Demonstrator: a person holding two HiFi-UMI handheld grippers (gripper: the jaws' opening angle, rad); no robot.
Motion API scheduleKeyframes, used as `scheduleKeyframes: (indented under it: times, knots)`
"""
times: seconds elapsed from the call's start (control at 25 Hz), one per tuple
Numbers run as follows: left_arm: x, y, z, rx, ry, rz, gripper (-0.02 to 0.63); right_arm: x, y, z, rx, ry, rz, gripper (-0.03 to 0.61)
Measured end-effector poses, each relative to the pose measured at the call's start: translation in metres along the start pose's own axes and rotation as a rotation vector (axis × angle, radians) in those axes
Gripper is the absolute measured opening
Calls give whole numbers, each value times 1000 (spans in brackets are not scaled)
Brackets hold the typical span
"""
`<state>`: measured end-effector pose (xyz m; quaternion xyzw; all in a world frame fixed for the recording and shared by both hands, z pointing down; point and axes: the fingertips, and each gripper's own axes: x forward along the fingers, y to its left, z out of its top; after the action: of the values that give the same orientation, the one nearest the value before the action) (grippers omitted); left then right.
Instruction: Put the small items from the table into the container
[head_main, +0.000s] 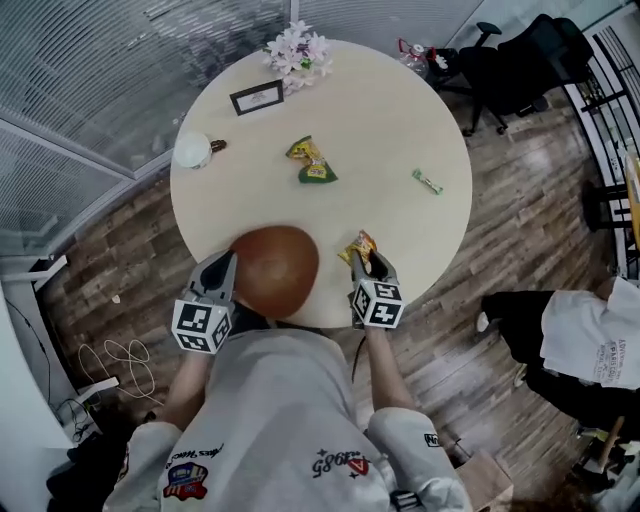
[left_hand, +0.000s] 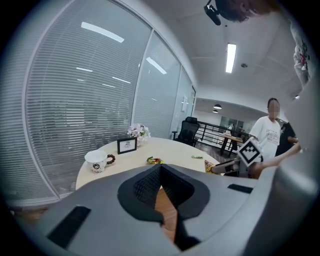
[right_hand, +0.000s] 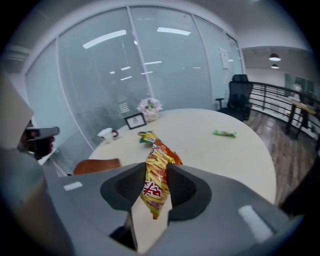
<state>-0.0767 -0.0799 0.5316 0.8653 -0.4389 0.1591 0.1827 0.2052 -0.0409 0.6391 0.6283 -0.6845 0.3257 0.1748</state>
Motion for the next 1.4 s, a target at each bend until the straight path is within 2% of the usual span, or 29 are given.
scheduleKeyframes:
  times: [0.08, 0.16, 0.28, 0.4, 0.56, 0.64, 0.76, 0.84, 0.88, 0.92, 1.0, 1.08, 1.4]
  knots:
    - [-1, 11, -2, -17, 1, 33, 6, -2, 68, 16, -92, -20, 155, 129]
    - [-1, 18, -3, -35, 5, 46, 6, 0, 129, 14, -190, 9, 295, 129]
    - [-3, 22, -8, -44, 16, 65, 6, 14, 187, -18, -319, 107, 408, 130]
    - [-6, 24, -11, -50, 26, 76, 7, 32, 203, -51, -397, 196, 403, 133]
    - [-11, 28, -11, -58, 13, 91, 7, 40, 210, -68, -379, 259, 425, 133]
    - [-12, 29, -12, -63, 11, 97, 7, 40, 211, -69, -374, 260, 433, 156]
    - [-8, 30, -20, -83, 34, 99, 8, 36, 207, -56, -370, 196, 402, 141]
    - [-3, 28, -25, -99, 51, 92, 6, 28, 204, -34, -342, 119, 372, 77]
    - [0, 27, -27, -105, 57, 88, 8, 23, 202, -20, -324, 70, 358, 23]
    - [3, 25, -29, -111, 62, 84, 7, 18, 199, -6, -306, 20, 346, 2]
    - [9, 22, -33, -120, 74, 77, 7, 7, 194, 16, -277, -58, 325, 2]
    - [14, 19, -36, -122, 84, 68, 8, 0, 191, 31, -261, -92, 313, 2]
    - [29, 13, -33, -86, 97, 32, 6, -2, 177, 44, -228, -98, 296, 2]
